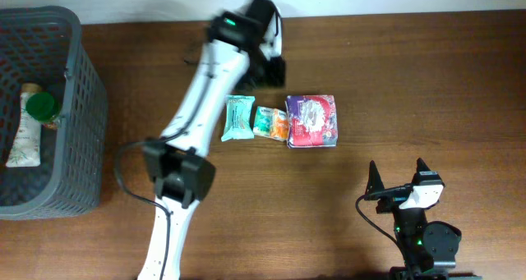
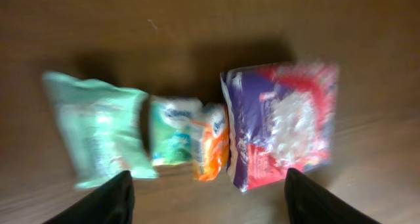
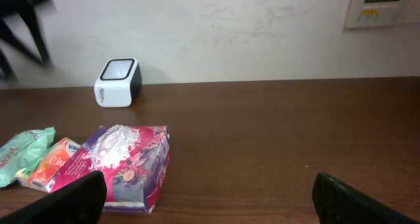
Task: Scan the item barcode
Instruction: 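Carry the orange pack out and set it between Kleenex and pink packs, then reach the left gripper into the basket and grasp the white Pantene tube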
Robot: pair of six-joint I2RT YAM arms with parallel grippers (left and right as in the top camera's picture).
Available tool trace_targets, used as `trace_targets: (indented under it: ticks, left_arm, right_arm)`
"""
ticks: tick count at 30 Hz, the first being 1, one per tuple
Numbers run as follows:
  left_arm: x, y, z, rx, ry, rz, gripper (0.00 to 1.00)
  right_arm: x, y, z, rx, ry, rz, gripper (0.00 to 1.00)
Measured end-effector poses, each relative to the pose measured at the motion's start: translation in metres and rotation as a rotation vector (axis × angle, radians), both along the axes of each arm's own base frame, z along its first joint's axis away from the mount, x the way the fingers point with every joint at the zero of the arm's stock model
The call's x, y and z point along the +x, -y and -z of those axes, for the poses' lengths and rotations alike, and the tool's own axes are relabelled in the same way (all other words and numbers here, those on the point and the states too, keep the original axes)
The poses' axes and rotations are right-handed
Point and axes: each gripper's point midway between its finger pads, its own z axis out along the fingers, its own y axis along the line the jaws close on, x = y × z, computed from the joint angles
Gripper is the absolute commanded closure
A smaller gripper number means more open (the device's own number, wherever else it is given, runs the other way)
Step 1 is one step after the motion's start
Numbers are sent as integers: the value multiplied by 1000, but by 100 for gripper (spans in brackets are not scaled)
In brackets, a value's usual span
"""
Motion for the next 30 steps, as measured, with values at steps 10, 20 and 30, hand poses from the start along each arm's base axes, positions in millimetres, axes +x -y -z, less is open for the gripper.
trace_targets:
  ticks: [10,20,30]
  left_arm:
    - [18,-239,-177,-52,428,-435,7]
    - [-46,-458,-181,273,421,-930,1]
    - [-91,-517,-57,513,-61,-968,0]
  right_arm:
    - [0,0,0,-1,0,0,1]
    - [0,0,0,0,0,0,1]
    - [0,0,0,0,0,0,1]
